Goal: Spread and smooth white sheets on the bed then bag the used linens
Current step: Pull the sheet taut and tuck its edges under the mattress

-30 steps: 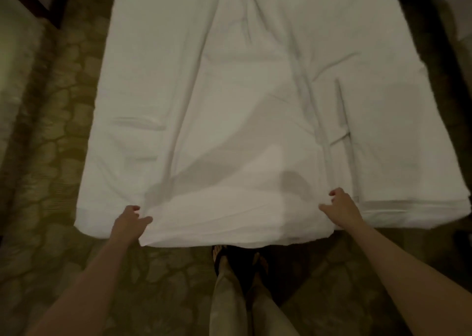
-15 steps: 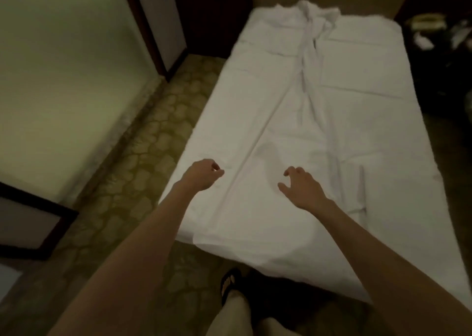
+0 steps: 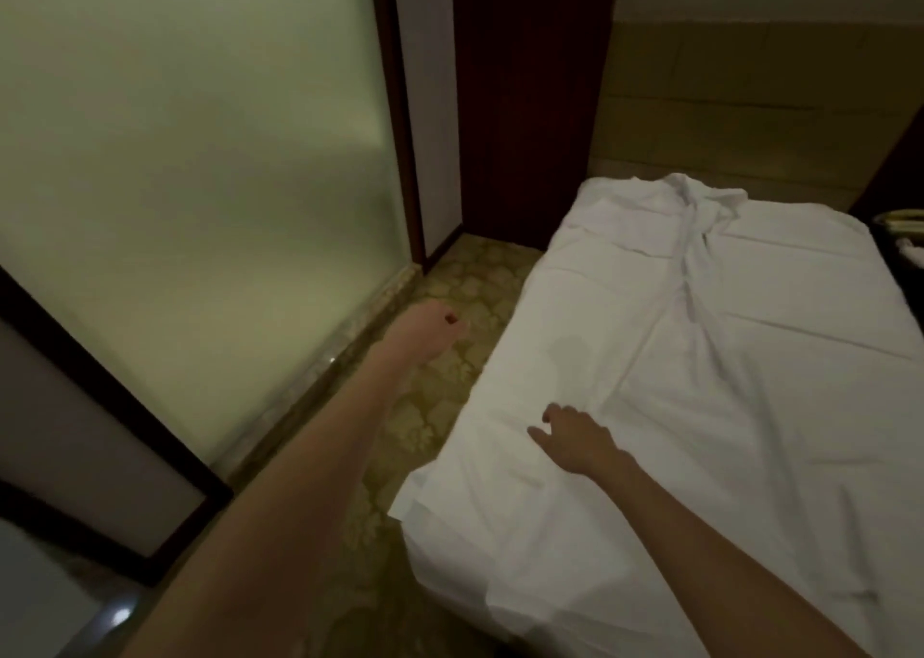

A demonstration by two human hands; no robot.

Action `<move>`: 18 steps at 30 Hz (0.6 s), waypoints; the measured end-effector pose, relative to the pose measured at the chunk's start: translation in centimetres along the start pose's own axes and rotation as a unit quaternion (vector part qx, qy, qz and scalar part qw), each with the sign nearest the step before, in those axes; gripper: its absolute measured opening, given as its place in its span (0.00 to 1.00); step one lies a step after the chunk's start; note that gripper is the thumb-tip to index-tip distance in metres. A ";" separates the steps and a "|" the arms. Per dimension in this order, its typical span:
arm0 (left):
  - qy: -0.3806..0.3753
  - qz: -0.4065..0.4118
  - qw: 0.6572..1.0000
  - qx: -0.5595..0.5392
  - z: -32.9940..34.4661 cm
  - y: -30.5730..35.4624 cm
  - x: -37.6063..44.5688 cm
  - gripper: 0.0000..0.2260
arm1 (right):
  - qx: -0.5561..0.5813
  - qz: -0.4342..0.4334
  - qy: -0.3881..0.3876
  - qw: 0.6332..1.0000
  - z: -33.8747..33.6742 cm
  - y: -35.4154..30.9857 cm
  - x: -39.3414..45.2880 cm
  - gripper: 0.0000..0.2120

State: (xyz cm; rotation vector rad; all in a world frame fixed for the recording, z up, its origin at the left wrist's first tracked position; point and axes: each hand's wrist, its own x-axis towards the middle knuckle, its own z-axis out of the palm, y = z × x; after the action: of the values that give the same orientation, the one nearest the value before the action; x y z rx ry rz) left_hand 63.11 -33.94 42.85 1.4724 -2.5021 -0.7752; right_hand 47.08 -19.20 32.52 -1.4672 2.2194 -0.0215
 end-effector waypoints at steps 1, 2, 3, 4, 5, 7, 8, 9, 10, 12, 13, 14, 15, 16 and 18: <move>-0.004 -0.003 1.000 0.010 -1.1 -1.6 -0.2 0.16 | 0.005 -0.014 0.014 1.000 -0.8 -2.9 0.8 0.25; -0.009 -0.008 1.000 0.022 -2.1 -3.3 -0.3 0.16 | 0.010 -0.026 0.025 0.999 -1.7 -5.8 1.5 0.25; -0.014 -0.015 0.999 0.035 -2.8 -5.2 -0.4 0.17 | 0.013 -0.042 0.034 0.998 -2.5 -8.6 2.0 0.25; -0.019 -0.020 0.998 0.051 -3.3 -7.1 -0.5 0.17 | 0.020 -0.056 0.039 0.997 -3.2 -11.3 2.4 0.23; -0.024 -0.025 0.997 0.069 -3.9 -9.2 -0.5 0.17 | 0.029 -0.073 0.050 0.996 -3.8 -13.8 2.9 0.20; -0.039 -0.048 0.994 0.086 -4.8 -13.1 -0.4 0.15 | 0.038 -0.108 0.081 0.990 -5.3 -18.6 3.8 0.16; -0.047 -0.064 0.993 0.093 -5.1 -14.9 -0.5 0.13 | 0.031 -0.126 0.095 0.987 -6.1 -20.7 4.4 0.17; -0.053 -0.082 0.990 0.101 -5.3 -16.5 -0.8 0.13 | 0.021 -0.143 0.106 0.984 -6.8 -22.6 4.9 0.19; -0.056 -0.098 0.988 0.105 -5.5 -18.1 -1.0 0.14 | 0.015 -0.155 0.113 0.981 -7.5 -24.4 5.6 0.20; -0.054 -0.130 0.986 0.093 -5.6 -21.1 -1.4 0.15 | -0.001 -0.175 0.125 0.977 -9.2 -27.8 6.9 0.22; -0.053 -0.152 0.984 0.082 -5.7 -22.4 -1.5 0.15 | -0.010 -0.184 0.132 0.974 -10.1 -29.3 7.5 0.22; -0.056 -0.170 0.981 0.073 -5.7 -23.7 -1.4 0.15 | -0.021 -0.193 0.140 0.971 -11.0 -30.8 8.2 0.23; -0.067 -0.180 0.979 0.067 -5.9 -24.6 -1.3 0.15 | -0.030 -0.201 0.147 0.968 -11.6 -31.9 8.8 0.23; -0.076 -0.185 0.978 0.063 -6.3 -25.4 -0.9 0.16 | -0.038 -0.208 0.150 0.966 -12.2 -33.1 9.5 0.23; -0.074 -0.189 0.977 0.068 -7.9 -26.2 -0.1 0.17 | -0.052 -0.221 0.156 0.961 -13.0 -35.1 11.5 0.23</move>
State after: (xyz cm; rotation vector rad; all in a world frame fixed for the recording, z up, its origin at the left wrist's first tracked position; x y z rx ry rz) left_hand 86.37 -46.90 36.69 2.0484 -2.4514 -0.8058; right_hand 68.68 -47.34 49.13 -2.1187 2.0958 -0.3054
